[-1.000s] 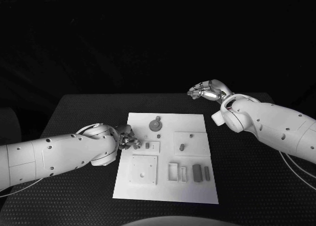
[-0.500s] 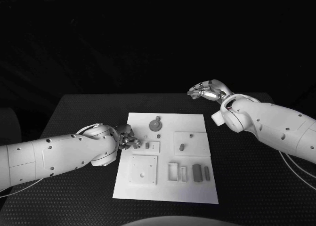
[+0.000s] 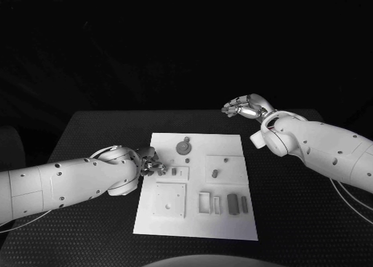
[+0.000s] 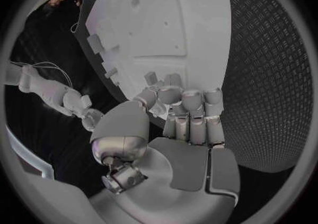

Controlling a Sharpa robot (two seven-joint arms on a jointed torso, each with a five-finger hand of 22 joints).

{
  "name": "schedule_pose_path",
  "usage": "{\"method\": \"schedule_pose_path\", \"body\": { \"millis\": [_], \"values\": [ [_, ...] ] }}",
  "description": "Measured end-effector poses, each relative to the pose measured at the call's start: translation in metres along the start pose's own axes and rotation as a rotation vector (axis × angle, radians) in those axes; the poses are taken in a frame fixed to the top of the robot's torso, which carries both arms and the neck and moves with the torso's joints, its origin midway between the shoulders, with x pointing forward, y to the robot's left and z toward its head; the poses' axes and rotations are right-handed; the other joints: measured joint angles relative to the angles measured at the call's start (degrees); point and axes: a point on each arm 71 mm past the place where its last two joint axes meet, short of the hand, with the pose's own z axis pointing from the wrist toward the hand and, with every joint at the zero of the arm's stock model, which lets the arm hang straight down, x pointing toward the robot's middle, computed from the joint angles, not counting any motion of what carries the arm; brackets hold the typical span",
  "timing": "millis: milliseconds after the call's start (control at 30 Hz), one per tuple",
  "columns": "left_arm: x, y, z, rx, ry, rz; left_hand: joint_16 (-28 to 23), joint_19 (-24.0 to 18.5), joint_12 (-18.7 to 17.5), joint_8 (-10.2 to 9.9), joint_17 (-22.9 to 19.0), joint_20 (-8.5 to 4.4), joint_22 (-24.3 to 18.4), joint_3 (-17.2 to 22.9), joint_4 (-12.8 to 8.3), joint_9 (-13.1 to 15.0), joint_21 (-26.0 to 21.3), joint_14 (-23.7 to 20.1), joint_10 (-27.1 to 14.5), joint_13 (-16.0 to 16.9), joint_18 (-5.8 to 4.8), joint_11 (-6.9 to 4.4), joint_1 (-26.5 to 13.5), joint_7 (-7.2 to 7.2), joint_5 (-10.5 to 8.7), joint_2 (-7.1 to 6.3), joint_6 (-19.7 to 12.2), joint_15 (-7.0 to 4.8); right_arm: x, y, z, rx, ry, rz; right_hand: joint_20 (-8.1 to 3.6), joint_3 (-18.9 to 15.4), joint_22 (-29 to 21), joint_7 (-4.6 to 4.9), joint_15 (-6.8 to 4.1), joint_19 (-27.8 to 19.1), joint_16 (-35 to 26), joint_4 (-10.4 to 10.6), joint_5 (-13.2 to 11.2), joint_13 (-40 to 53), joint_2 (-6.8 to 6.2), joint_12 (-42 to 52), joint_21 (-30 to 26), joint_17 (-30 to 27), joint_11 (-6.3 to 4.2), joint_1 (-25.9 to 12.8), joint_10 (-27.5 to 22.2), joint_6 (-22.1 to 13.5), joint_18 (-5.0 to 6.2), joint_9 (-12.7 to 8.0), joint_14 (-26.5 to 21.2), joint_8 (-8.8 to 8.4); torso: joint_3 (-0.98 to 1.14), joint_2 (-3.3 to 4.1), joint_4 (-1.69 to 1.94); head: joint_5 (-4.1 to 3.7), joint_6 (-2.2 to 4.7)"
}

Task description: Assemble the parts on the task board

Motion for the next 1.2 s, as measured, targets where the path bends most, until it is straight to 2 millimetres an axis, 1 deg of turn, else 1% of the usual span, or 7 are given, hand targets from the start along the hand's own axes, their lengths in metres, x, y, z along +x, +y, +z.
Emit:
{"method": "schedule_pose_path", "body": {
  "millis": [433, 700, 867, 1200],
  "values": [
    [-0.0003, -0.0001, 0.0, 0.0, 0.003, 0.004, 0.0, 0.0, 0.0, -0.01, -0.04, 0.0, -0.05, 0.12, -0.14, 0.0, 0.0, 0.0, 0.02, -0.01, 0.0, 0.02, 0.0, -0.09, 0.0, 0.0, -0.09, 0.0, 0.0, -0.0004, -0.0002, 0.001, 0.001, 0.0, 0.0, 0.0, 0.06, 0.0, -0.03, 0.0, 0.0, 0.0, 0.0, 0.0, 0.0, 0.0, 0.0, 0.01, 0.0, 0.0, 0.0, 0.0, 0.0, -0.05, 0.03, 0.0, 0.01, 0.01, -0.02, 0.05, -0.11],
    [-0.0004, -0.0001, 0.0, 0.0, 0.003, 0.007, 0.0, 0.0, 0.0, -0.01, -0.05, 0.0, -0.05, 0.09, -0.18, 0.02, 0.23, 0.0, 0.13, -0.05, 0.0, -0.25, 0.0, -0.1, -0.09, 0.0, -0.1, 0.0, 0.0002, -0.0005, -0.0002, 0.001, 0.001, 0.0, 0.0, 0.0, 0.05, 0.0, -0.03, 0.0, 0.0, 0.0, 0.22, 0.0, 0.0, 0.0, 0.0, -0.02, 0.0, 0.0, 0.0, 0.0, 0.0, -0.04, 0.03, 0.0, 0.01, 0.01, -0.02, 0.07, -0.23],
    [-0.0004, -0.0001, 0.0, 0.001, 0.002, 0.011, 0.0, 0.0, 0.0, -0.01, -0.05, 0.0, -0.1, 0.05, -0.22, 0.05, 0.22, 0.0, 0.13, -0.05, 0.0, -0.25, 0.01, -0.11, 0.23, -0.01, -0.11, 0.0, 0.0005, -0.0008, -0.0003, 0.002, 0.002, 0.001, 0.0, 0.0, 0.11, 0.0, -0.03, 0.0, 0.0, 0.0, 0.22, 0.0, 0.0, 0.0, 0.0, -0.04, 0.0, 0.0, 0.0, 0.0, -0.01, -0.04, 0.03, 0.0, 0.03, 0.01, -0.01, 0.07, -0.23],
    [-0.0006, 0.0001, 0.0001, 0.001, 0.001, 0.014, 0.0, 0.0, 0.0, -0.01, -0.04, 0.0, -0.09, -0.02, -0.3, 0.06, 0.22, 0.0, 0.13, -0.05, 0.0, -0.25, 0.07, 0.0, 0.23, -0.07, 0.03, 0.0, 0.0007, -0.0012, -0.0004, 0.002, 0.002, 0.001, 0.0, 0.0, 0.17, 0.0, -0.03, 0.0, 0.0, 0.0, 0.22, 0.0, 0.0, 0.0, 0.0, -0.04, 0.0, 0.0, 0.0, 0.0, 0.0, -0.04, 0.03, 0.0, 0.02, 0.01, -0.01, 0.06, -0.26]
  ]
}}
